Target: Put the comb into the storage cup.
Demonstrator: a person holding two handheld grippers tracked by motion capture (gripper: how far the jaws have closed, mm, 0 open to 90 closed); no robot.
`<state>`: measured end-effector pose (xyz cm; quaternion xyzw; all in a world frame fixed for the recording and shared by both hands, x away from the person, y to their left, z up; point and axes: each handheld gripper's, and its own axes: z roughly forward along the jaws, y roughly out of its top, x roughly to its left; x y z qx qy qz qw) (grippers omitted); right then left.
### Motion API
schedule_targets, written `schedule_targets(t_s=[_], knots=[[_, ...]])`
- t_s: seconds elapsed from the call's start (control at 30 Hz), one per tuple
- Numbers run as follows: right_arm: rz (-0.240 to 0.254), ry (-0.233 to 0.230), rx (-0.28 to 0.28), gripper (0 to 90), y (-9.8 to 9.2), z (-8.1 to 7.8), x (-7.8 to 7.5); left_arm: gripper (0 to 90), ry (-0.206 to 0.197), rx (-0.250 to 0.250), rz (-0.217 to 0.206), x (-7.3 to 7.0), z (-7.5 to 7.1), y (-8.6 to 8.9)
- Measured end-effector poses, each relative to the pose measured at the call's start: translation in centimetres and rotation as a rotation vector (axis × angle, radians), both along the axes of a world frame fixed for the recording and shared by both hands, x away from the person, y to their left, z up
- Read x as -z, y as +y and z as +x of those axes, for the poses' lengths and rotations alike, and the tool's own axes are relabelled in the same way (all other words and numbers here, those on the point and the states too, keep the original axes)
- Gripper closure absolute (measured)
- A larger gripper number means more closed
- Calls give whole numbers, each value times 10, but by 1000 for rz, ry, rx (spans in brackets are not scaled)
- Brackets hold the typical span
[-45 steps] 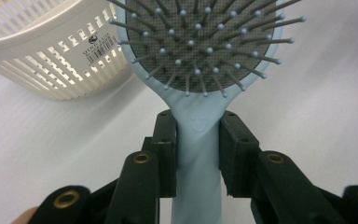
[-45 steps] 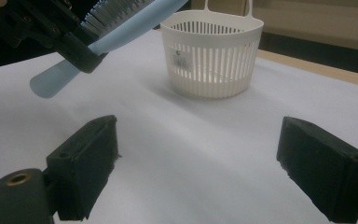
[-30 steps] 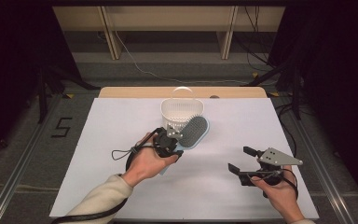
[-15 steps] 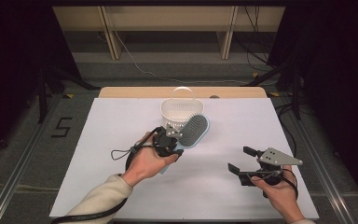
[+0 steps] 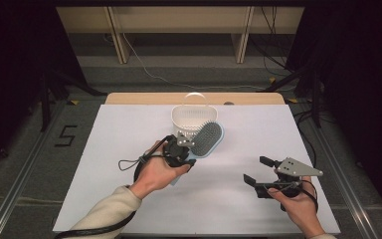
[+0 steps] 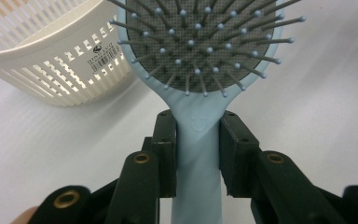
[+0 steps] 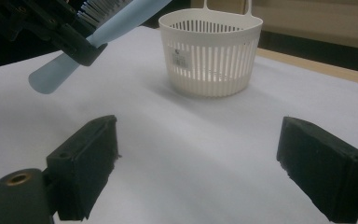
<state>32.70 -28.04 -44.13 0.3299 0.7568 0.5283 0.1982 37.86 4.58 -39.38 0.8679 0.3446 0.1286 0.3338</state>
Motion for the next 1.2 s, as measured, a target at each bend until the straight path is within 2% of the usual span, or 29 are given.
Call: schedule_targets(t_s=[1.2], knots=[[-1,-2,1,132,0,0,0,697,-25,-12,-26,-7,1,4]])
